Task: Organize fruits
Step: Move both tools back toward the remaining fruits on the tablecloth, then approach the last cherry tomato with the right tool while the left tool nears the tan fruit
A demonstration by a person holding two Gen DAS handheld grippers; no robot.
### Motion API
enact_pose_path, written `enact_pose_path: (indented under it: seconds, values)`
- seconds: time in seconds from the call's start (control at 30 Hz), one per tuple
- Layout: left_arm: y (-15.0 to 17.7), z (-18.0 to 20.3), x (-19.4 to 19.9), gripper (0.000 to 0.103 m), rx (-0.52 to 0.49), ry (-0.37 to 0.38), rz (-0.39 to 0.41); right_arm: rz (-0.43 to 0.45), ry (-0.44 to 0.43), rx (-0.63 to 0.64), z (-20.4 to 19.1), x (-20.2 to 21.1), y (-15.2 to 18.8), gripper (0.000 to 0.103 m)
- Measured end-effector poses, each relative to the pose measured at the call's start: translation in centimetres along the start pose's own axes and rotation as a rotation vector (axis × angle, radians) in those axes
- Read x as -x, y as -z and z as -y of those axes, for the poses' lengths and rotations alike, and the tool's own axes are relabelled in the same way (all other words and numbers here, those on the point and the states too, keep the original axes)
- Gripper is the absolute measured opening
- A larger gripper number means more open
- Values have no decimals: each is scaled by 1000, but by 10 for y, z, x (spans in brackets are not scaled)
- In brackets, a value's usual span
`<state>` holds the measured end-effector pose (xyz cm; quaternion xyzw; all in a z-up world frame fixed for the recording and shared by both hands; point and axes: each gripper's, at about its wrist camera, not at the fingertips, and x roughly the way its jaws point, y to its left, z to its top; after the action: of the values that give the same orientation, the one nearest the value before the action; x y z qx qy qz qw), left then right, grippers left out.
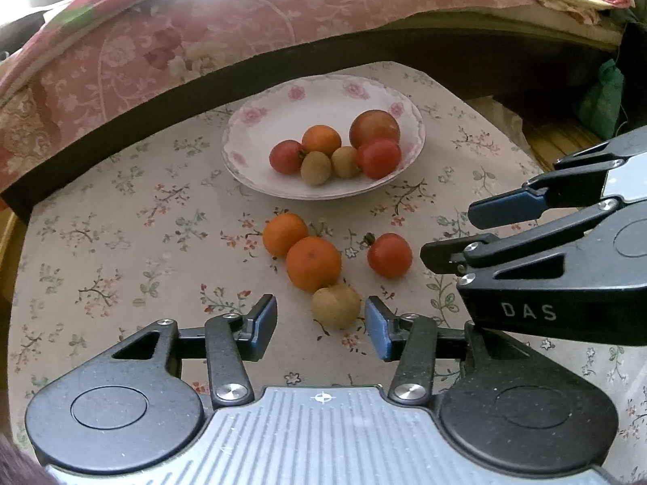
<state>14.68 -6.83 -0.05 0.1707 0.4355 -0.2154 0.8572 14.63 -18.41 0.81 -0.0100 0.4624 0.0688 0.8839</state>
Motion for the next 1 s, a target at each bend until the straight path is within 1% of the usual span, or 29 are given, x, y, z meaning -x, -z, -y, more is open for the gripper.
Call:
enact_pose_path:
  seconds: [1.0]
  values:
    - [2,-4,-5,57,-1,-1,-15,-19,-7,15,-4,-8,0,41]
